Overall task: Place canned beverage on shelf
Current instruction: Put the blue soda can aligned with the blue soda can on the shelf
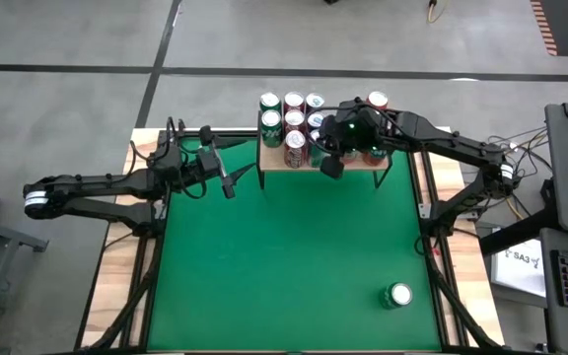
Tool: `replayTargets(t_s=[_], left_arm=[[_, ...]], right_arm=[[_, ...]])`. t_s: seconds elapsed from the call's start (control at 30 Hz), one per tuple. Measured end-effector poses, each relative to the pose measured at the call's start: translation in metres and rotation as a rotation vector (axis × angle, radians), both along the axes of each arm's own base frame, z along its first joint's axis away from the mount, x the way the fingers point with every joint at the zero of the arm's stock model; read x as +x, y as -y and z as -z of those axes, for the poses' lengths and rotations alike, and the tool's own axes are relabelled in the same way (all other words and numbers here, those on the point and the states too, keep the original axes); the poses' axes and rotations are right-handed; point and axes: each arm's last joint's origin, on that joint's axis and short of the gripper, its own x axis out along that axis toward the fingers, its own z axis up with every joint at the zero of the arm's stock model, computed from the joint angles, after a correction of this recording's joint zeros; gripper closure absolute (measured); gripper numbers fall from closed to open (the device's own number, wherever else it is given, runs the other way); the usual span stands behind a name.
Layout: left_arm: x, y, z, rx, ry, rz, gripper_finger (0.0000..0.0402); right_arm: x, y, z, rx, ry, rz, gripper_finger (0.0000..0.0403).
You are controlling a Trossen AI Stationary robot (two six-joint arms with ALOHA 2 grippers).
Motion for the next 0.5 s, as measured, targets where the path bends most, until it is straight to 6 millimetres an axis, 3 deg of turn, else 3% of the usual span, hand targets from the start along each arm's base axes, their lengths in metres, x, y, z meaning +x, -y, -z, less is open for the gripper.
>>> replayTargets(t_s=[0.5], left_arm=[[0.0, 0.0, 0.0002, -0.001, -0.002, 0.0, 0.0128]], right_arm=[[-0.0073, -0.0052, 0.0097, 0.101, -0.091, -0.034, 0.039]])
